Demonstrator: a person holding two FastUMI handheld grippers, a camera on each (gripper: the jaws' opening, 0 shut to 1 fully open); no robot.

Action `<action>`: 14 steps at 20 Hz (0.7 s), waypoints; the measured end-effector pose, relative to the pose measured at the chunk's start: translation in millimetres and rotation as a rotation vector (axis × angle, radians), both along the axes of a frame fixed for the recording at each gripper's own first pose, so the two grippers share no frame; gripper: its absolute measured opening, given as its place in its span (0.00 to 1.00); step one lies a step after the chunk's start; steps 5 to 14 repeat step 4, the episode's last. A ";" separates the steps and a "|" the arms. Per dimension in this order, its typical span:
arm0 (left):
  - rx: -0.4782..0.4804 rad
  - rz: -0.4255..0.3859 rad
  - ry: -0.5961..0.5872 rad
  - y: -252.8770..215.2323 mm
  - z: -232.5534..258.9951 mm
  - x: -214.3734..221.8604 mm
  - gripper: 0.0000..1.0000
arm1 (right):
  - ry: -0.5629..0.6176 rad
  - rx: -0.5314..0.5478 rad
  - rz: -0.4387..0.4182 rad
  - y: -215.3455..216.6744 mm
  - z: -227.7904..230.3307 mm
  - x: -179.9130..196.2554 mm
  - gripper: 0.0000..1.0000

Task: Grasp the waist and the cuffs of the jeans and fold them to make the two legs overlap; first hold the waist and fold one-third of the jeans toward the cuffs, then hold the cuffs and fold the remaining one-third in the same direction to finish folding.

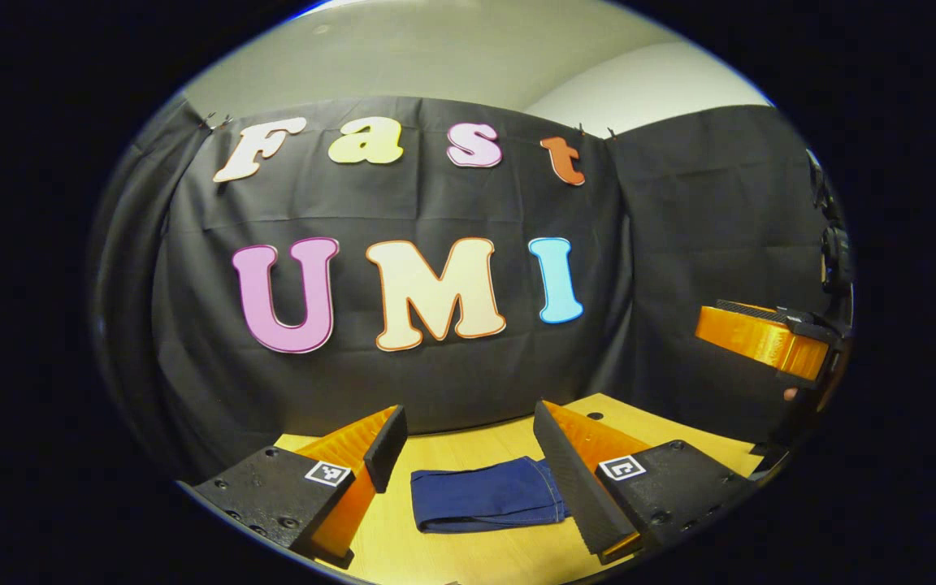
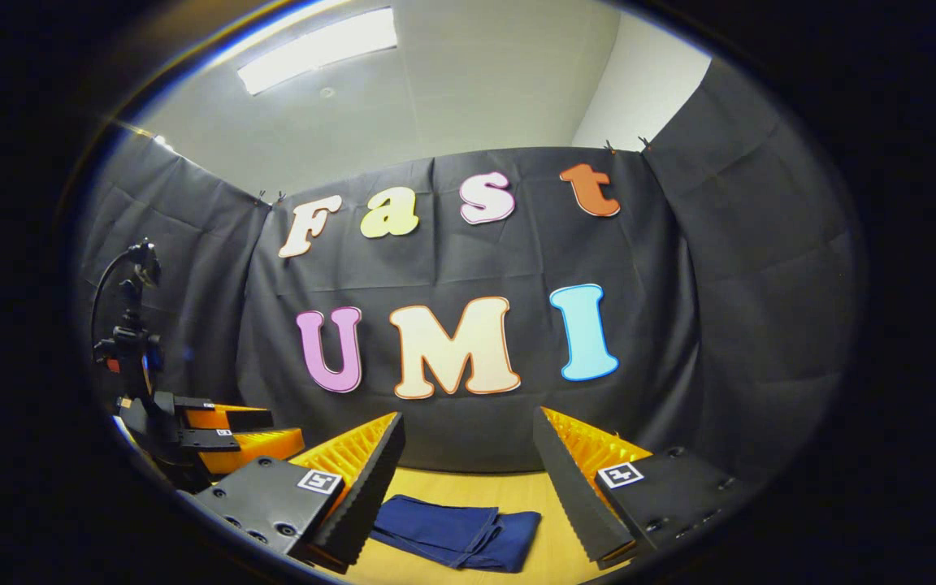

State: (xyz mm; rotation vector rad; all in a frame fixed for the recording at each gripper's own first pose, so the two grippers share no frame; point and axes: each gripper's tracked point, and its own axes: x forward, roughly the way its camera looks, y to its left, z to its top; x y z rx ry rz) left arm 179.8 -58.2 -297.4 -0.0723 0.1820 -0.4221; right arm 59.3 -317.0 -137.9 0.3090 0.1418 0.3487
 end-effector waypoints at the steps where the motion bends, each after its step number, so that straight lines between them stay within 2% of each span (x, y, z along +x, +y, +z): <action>1: -0.003 0.016 0.016 8.7 -0.3 -3.3 0.95 | -0.005 -0.004 0.005 4.1 3.7 -8.2 0.96; 2: -0.015 0.028 0.020 17.1 -1.3 -8.7 1.00 | 0.002 -0.015 0.008 6.8 4.2 -15.8 0.96; 3: -0.027 0.031 0.018 23.0 1.3 -15.0 0.95 | 0.008 -0.018 0.013 9.4 5.8 -24.1 0.96; 14: -0.038 0.033 0.012 28.3 4.9 -19.4 0.95 | 0.006 -0.019 0.015 12.6 11.9 -30.6 0.98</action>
